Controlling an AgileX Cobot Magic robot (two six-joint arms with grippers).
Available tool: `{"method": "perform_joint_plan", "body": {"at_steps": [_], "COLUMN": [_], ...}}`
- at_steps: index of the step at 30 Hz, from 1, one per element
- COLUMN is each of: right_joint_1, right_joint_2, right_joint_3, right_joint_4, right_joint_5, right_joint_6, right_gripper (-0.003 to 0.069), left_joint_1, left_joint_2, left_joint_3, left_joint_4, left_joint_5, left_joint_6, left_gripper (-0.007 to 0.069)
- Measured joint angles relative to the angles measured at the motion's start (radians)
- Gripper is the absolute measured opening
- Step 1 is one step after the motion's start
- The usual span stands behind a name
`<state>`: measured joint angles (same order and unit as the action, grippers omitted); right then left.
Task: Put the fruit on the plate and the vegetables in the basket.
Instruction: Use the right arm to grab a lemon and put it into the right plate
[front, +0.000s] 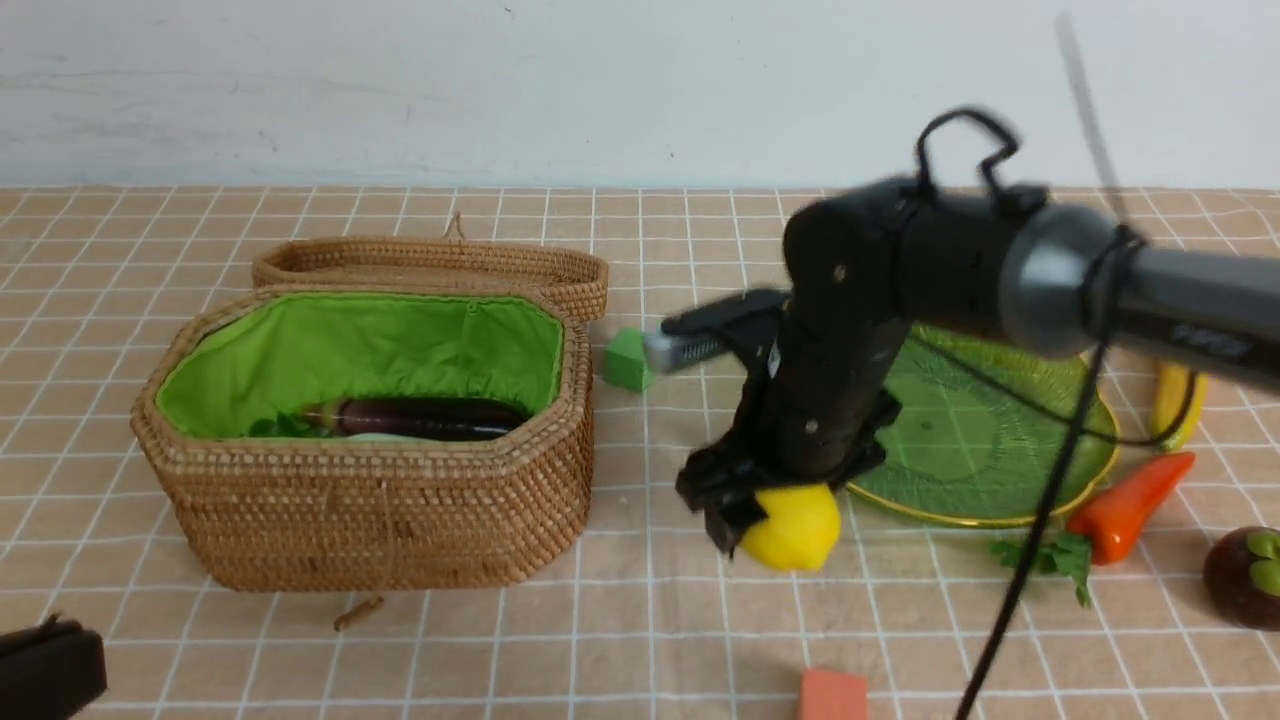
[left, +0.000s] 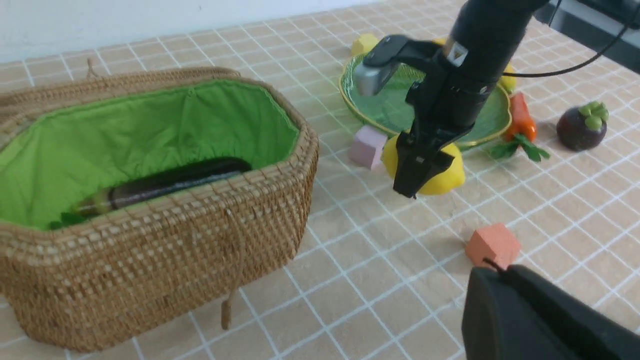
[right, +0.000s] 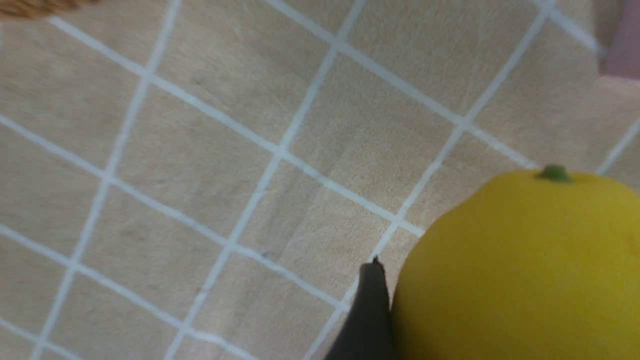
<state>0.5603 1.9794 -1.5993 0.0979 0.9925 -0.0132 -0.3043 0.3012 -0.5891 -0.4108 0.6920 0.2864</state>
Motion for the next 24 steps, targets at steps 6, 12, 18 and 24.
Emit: {"method": "perform_joint_plan", "body": {"at_steps": [6, 12, 18, 24], "right_joint_1": [-0.165, -0.338, -0.364, -0.364], "right_joint_2": [-0.11, 0.025, 0.079, 0.022], "right_joint_3": [-0.021, -0.018, -0.016, -0.016], "right_joint_4": [-0.072, -0.055, -0.05, -0.077], "right_joint_5": [-0.068, -0.18, -0.205, -0.14], "right_joint_6": [0.129, 0.135, 0.151, 0.176], "right_gripper": [0.0598, 0.0598, 0.0673, 0.0659], "left_joint_1": [0.0, 0.0, 0.0, 0.0], "left_joint_2": [0.031, 0.091, 0.112, 0.112], "left_joint_3": [0.0, 0.0, 0.002, 0.002], "left_joint_4": [-0.034, -0.055, -0.055, -0.058], "left_joint_5": [-0.137, -0.216, -0.214, -0.214], "left_joint_6": [0.0, 0.002, 0.002, 0.003], "left_gripper": [-0.0013, -0.0013, -0.0013, -0.0013]}}
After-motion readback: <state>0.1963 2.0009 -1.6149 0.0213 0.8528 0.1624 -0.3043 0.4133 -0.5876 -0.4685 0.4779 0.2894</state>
